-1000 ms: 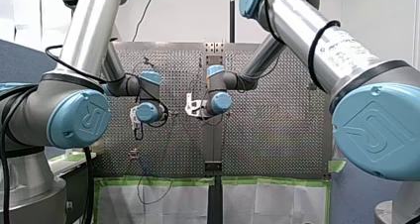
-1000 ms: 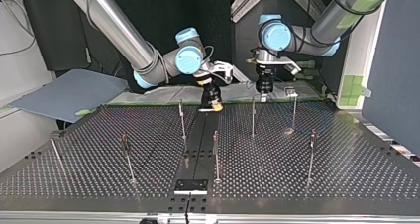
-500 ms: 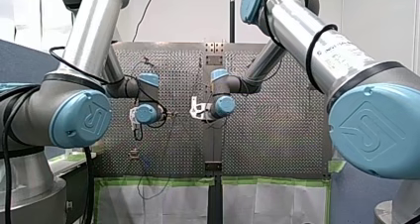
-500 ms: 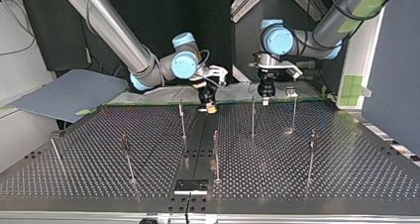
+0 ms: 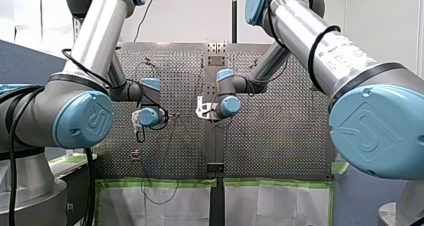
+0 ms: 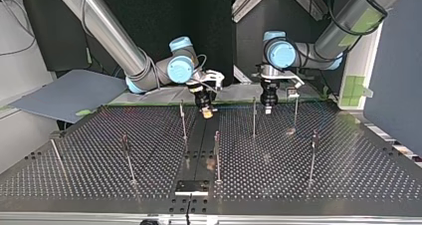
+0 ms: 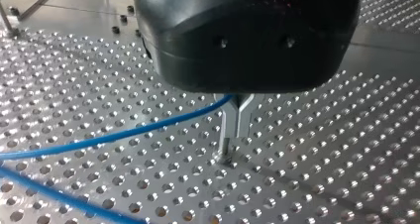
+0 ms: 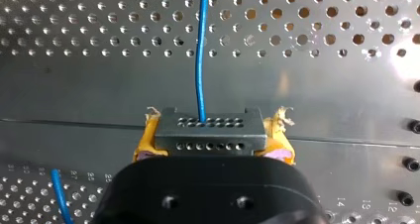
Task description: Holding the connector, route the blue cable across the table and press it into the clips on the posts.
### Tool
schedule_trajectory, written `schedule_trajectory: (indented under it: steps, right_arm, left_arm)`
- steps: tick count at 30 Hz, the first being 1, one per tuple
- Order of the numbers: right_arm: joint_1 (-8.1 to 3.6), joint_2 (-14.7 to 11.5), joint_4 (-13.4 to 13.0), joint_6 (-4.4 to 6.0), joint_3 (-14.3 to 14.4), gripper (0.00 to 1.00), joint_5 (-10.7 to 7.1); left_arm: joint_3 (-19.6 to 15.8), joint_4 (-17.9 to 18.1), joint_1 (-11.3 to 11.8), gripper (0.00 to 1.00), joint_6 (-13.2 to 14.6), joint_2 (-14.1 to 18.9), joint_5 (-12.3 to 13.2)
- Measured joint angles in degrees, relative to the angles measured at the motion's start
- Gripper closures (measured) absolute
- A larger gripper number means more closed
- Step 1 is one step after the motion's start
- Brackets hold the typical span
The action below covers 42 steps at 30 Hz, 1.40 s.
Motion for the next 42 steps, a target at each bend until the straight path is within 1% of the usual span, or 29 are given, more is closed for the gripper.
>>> schedule_trajectory:
  steps: [10,18,19,20,21,22,23,24,25,26,27,30,33,37,42]
  right_arm:
    - [-0.53,-0.03,0.0,-0.05,-2.04,1.0,-0.14]
    - [-0.85,-0.01,0.04,-0.04,-2.78,1.0,-0.17]
    - [-0.88,-0.01,0.05,-0.04,-2.78,1.0,-0.17]
    - [-0.91,-0.01,0.05,-0.04,-2.78,1.0,-0.17]
    - [-0.94,-0.01,0.05,-0.03,-2.79,1.0,-0.17]
    - [-0.97,-0.01,0.05,-0.03,-2.8,1.0,-0.17]
    - [-1.0,-0.01,0.05,-0.03,-2.8,1.0,-0.16]
    - [-1.05,-0.01,0.05,-0.03,-2.8,1.0,-0.17]
    - [-1.08,-0.01,0.06,-0.03,-2.81,1.0,-0.17]
    - [-1.11,-0.01,0.08,-0.03,-2.81,1.0,-0.17]
    - [-1.16,0.0,0.09,-0.03,-2.81,1.0,-0.17]
    - [-1.25,0.0,0.12,-0.03,-2.81,1.0,-0.17]
    - [-1.35,0.0,0.13,-0.03,-2.81,1.0,-0.17]
    - [-1.51,0.0,0.17,-0.06,-2.81,1.0,-0.21]
    - [-1.86,0.01,0.11,0.01,-2.81,1.0,-0.19]
  left_arm:
    - [3.51,-2.07,1.93,1.0,0.07,-0.1,1.17]
    - [4.21,-2.88,3.14,1.0,0.11,-0.1,1.82]
    - [4.21,-3.02,3.24,0.69,0.11,-0.09,1.89]
    - [4.21,-3.12,3.31,0.69,0.11,-0.08,1.94]
    - [4.21,-3.27,3.36,0.58,0.11,-0.08,1.96]
    - [4.22,-3.52,3.43,0.44,0.13,-0.07,1.96]
    - [4.22,-3.77,3.46,0.44,0.14,-0.07,1.97]
    - [4.22,-4.08,3.49,0.21,0.19,-0.07,1.99]
    - [4.23,-4.49,3.51,0.05,0.34,-0.06,2.0]
    - [4.23,-4.82,3.51,0.05,0.52,-0.06,2.0]
    - [4.23,-5.17,3.5,0.0,0.71,-0.06,2.0]
    - [4.23,-6.58,3.43,0.0,1.27,0.0,1.8]
    - [4.23,-8.13,3.24,0.0,1.93,0.24,0.8]
    - [4.07,-10.21,2.81,0.0,2.97,1.51,-0.9]
    - [3.03,-12.34,1.9,0.0,3.09,3.5,-1.49]
